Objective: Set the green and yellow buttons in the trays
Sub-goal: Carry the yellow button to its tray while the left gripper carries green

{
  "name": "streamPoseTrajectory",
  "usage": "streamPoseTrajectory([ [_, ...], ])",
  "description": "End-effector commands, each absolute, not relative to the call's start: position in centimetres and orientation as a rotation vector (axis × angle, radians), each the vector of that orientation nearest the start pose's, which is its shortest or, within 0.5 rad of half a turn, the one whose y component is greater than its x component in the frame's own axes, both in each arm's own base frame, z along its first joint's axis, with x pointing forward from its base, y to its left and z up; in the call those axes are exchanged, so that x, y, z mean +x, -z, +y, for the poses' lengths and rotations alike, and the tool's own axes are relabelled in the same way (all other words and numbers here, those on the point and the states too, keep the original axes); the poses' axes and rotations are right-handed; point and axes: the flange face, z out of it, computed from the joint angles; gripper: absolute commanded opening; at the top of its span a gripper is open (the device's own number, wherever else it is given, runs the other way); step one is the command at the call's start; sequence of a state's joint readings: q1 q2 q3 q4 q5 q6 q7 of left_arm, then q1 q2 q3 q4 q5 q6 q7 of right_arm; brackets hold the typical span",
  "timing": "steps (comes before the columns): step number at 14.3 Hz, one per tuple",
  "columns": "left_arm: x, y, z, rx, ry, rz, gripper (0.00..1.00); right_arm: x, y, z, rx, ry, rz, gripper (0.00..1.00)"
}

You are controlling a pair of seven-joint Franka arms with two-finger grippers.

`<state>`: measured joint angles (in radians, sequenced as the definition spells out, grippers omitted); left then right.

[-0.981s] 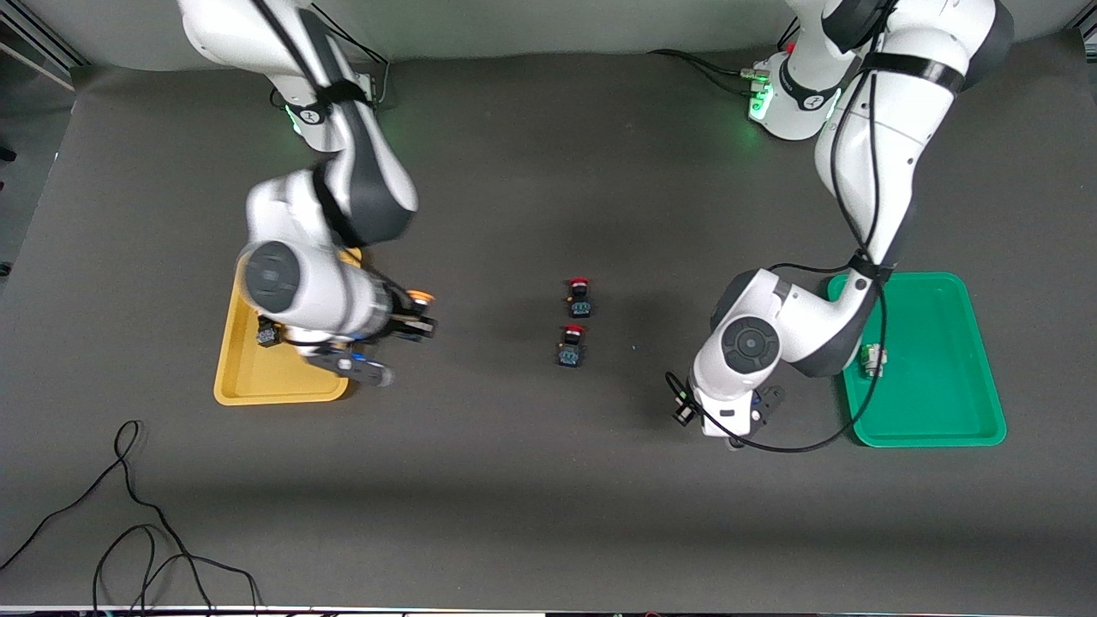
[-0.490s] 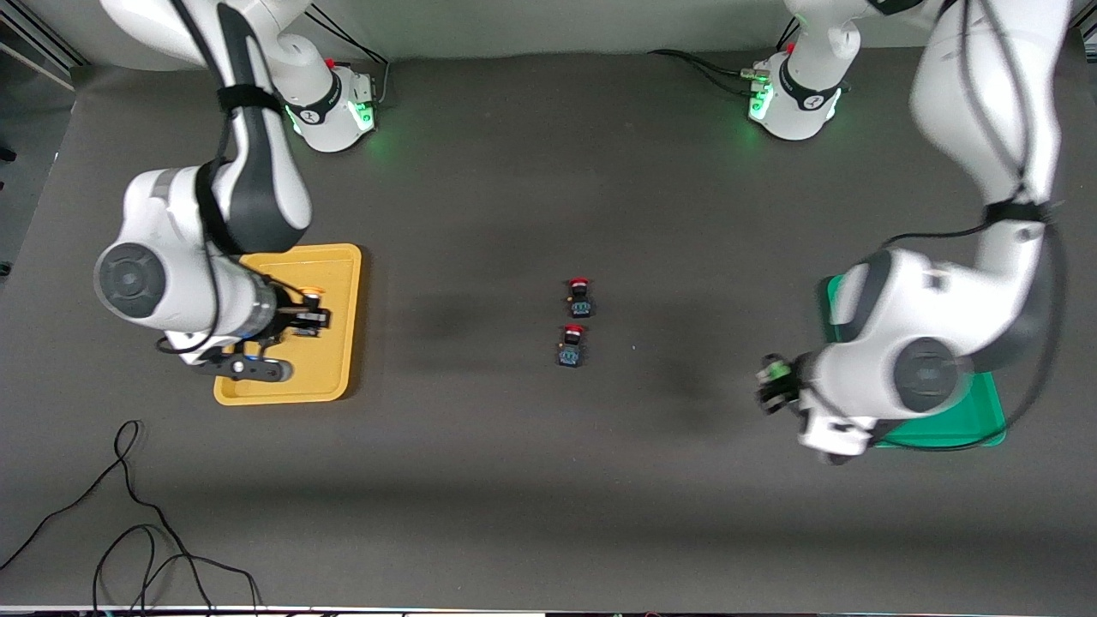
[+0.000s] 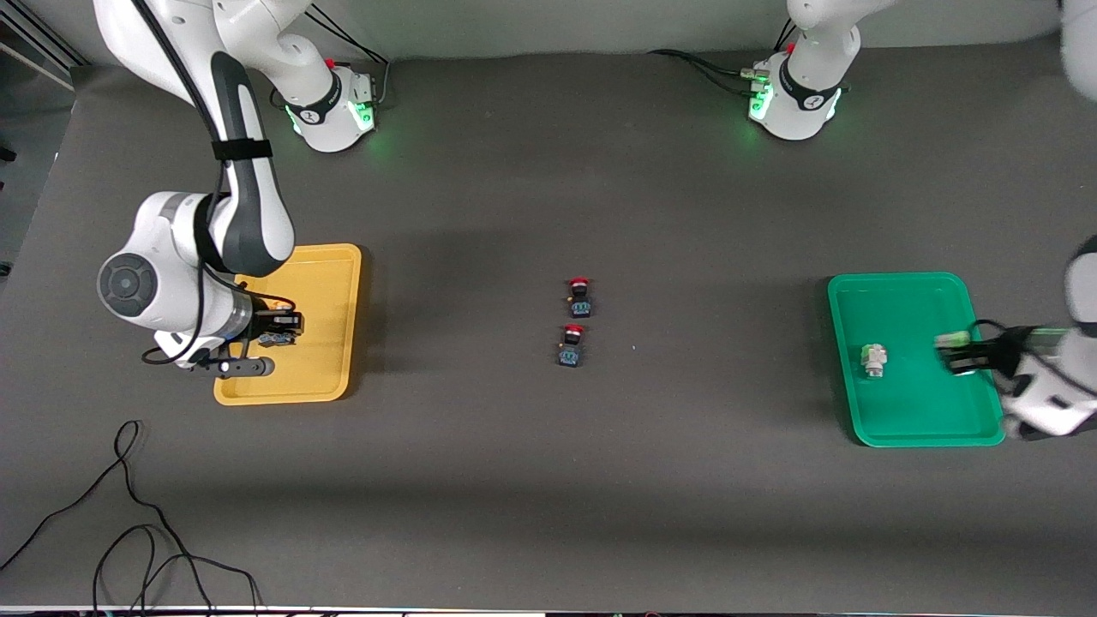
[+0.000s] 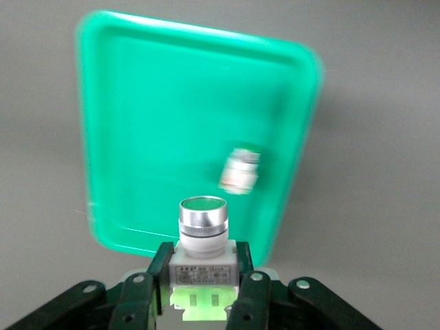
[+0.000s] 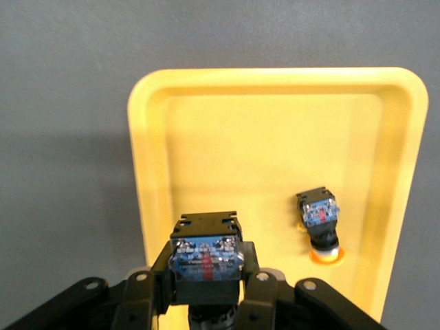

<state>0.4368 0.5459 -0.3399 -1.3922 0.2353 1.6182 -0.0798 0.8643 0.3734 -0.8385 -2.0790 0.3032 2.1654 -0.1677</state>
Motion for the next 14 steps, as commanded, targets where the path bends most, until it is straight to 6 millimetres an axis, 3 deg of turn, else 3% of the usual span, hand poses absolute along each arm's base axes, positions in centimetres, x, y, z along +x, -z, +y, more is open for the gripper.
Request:
streamPoseTrajectory([
  [1,63.9,-35.6,18.2,-3.047,-0.373,-0.071,0.15,54.3,-25.9,1.0,-3.123,-0.168,-0.070,0.00],
  [2,63.2,-33.3,19.6,-3.061,-0.314,-0.057,0.15,53.8,-24.7,0.7,-3.103,-0.162,-0.074,0.00],
  [5,60.9,-25.3,19.8,-3.064,-0.182,-0.001,0.15,53.3,-21.6,1.0,-3.051,-0.177,-0.064,0.00],
  [7,59.9,-22.9,19.5,-3.077,-0.176,0.006,0.15,53.2,-20.7,1.4,-3.061,-0.183,-0.071,0.00],
  [8,59.9,-22.3,19.3,-3.082,-0.188,0.005,0.18,53.3,-20.8,1.4,-3.059,-0.180,-0.069,0.57],
  [9,59.9,-22.0,19.2,-3.084,-0.191,0.008,0.51,53.3,-21.2,1.6,-3.049,-0.177,-0.070,0.99],
  [10,59.8,-21.9,19.2,-3.085,-0.196,0.008,0.93,53.3,-21.5,1.5,-3.039,-0.180,-0.060,1.00],
  [11,59.9,-22.3,19.2,-3.082,-0.197,0.005,1.00,53.4,-22.2,1.7,-3.016,-0.185,-0.049,1.00],
  [13,60.3,-24.1,19.1,-3.069,-0.173,0.010,1.00,53.8,-24.3,1.6,-2.968,-0.197,-0.034,1.00],
  [14,60.4,-26.0,19.0,-3.058,-0.161,0.015,1.00,53.9,-25.7,1.4,-2.945,-0.210,-0.021,1.00],
])
